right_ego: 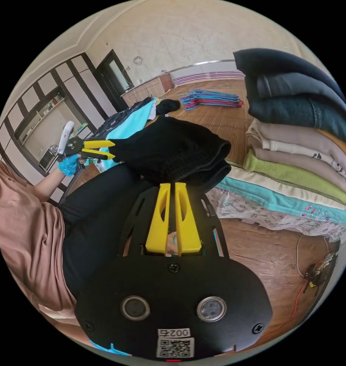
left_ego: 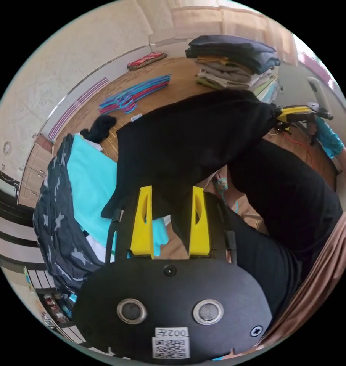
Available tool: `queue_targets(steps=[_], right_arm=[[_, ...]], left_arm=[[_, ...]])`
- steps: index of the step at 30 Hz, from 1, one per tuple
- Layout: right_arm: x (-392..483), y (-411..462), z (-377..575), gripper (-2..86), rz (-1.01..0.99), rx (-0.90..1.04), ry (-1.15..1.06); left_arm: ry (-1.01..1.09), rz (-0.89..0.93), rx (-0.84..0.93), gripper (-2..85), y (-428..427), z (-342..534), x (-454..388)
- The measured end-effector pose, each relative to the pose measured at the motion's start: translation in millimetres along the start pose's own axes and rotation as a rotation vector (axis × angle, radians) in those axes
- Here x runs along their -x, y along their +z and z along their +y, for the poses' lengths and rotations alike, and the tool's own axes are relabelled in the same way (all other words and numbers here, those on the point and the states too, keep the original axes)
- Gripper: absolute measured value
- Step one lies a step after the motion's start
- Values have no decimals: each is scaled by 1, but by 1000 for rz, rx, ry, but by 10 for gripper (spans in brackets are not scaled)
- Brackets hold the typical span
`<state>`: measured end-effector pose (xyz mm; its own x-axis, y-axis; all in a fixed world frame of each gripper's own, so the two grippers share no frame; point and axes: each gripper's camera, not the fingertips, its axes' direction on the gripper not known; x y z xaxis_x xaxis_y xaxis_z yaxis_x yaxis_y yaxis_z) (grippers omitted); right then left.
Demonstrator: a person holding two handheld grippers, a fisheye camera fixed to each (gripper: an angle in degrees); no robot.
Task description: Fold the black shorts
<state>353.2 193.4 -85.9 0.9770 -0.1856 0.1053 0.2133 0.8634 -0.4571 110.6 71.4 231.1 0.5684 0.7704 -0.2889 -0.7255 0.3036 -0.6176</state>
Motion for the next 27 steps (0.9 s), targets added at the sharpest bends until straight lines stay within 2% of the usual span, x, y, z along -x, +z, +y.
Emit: queue_targets(steps=[6,10,18,27], right_arm=[[-3,-13,3,-6,6,-27,-33],[-3,-24,5,-6,-4,-68,-43],[6,-44,0,-6,8,-148,-27],[36,-65,-17,16,62,-182,-99]], left_arm=[[240,163,-145,148,-31,-70,-54],[346,191,-133,160,-21,-115,-93],[323,83,-67,179,-7,-156,-135],[316,-11,-65,100,-27,-168,-135]])
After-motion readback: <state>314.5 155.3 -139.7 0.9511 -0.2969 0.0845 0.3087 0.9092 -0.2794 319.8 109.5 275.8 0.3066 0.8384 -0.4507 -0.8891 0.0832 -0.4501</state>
